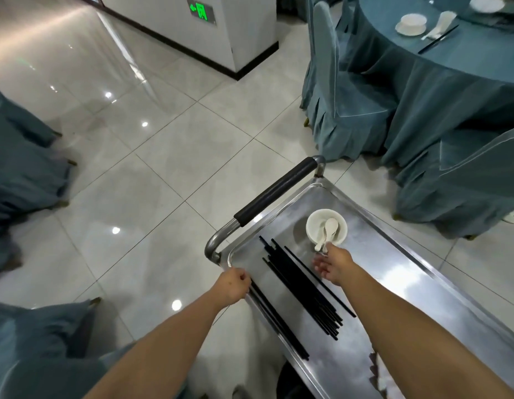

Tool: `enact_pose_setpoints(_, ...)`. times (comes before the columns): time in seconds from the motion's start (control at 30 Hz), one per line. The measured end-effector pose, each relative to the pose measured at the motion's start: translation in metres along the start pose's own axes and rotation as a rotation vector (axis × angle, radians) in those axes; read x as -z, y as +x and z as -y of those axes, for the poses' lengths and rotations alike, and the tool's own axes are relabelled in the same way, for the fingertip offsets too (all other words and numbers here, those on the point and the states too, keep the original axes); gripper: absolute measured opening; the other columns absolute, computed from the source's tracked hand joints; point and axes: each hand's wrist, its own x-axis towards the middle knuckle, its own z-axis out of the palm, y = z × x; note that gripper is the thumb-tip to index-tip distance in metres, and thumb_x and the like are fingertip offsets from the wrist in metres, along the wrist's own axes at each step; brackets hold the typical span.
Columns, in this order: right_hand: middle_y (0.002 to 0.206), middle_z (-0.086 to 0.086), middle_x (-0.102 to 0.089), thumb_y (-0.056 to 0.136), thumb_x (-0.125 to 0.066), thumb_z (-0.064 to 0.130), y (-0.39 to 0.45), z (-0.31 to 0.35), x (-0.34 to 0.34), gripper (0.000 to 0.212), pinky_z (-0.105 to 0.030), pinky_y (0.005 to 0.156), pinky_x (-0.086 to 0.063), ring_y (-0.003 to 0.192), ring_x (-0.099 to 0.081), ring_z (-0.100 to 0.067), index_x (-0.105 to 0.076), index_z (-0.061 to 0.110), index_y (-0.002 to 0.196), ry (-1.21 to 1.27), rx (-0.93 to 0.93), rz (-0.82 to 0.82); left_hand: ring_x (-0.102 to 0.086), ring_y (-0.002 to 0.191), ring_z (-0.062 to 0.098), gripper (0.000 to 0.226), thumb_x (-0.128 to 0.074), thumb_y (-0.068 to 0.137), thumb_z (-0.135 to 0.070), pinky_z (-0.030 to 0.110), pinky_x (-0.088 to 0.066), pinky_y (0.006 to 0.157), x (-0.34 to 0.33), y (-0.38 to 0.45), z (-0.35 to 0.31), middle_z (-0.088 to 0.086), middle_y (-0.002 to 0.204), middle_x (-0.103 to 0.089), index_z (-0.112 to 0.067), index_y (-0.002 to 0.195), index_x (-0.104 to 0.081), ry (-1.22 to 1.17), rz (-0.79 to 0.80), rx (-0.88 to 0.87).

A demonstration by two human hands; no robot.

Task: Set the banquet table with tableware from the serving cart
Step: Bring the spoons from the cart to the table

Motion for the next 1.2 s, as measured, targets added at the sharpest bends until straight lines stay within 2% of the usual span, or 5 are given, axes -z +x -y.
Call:
enact_pose_setpoints(0.43, 0.087, -0.003, -0.068, 0.103, -0.042, 0.024, -0.001, 0.016, -0.009, 0.028, -0.018, 0.055, -0.028, 0.054, -0.040, -0.005, -0.061, 0.010, 0.090, 0.357, -0.220, 0.116, -0.063, 0.068, 0.018, 0.025, -0.046, 0.091, -0.018, 0.036, -0.058, 0.076, -0.007, 0.003, -0.023, 0.009, 0.079, -0.068, -0.003, 0.083, -0.065, -0.038, 0.013, 0.027)
enact_pose_setpoints(0.73, 0.070, -0.006, -0.052, 0.103, -0.038, 0.008, -0.014, 0.017, -0.007, 0.019, -0.021, 0.051, -0.026, 0.051, -0.030, -0.008, -0.054, 0.010, 0.113, 0.329, -0.078, 0.038, -0.067, 0.078, 0.021, 0.030, -0.047, 0.093, -0.019, 0.036, -0.057, 0.082, 0.000, -0.013, -0.026, 0.015, 0.092, -0.073, 0.001, 0.090, -0.069, -0.048, 0.006, 0.044)
enact_pose_setpoints(0.9, 0.069, -0.005, -0.050, 0.104, -0.041, 0.012, -0.032, 0.010, -0.018, 0.014, -0.020, 0.052, -0.025, 0.051, -0.029, -0.008, -0.051, 0.012, 0.114, 0.260, 0.034, 0.023, -0.062, 0.069, 0.017, 0.028, -0.048, 0.093, -0.022, 0.027, -0.055, 0.068, 0.013, -0.036, -0.017, 0.008, 0.080, -0.067, -0.004, 0.079, -0.066, -0.101, -0.041, 0.029)
enact_pose_setpoints(1.03, 0.068, -0.004, -0.045, 0.105, -0.040, 0.014, -0.065, -0.004, -0.054, 0.015, -0.019, 0.043, -0.026, 0.045, -0.028, -0.008, -0.053, 0.008, 0.101, 0.153, 0.113, 0.140, -0.061, 0.067, 0.017, 0.030, -0.053, 0.092, -0.021, 0.024, -0.051, 0.063, 0.027, -0.062, 0.001, 0.009, 0.080, -0.068, 0.003, 0.091, -0.071, -0.288, -0.091, 0.032)
enact_pose_setpoints(1.2, 0.061, -0.002, -0.046, 0.105, -0.043, 0.018, -0.129, -0.055, -0.140, 0.027, -0.017, 0.038, -0.027, 0.037, -0.032, -0.005, -0.055, 0.004, 0.085, -0.047, 0.140, 0.423, -0.063, 0.055, 0.013, 0.021, -0.059, 0.092, -0.020, 0.024, -0.051, 0.057, 0.056, -0.118, 0.041, 0.008, 0.075, -0.067, -0.007, 0.080, -0.070, -0.684, -0.182, 0.013)
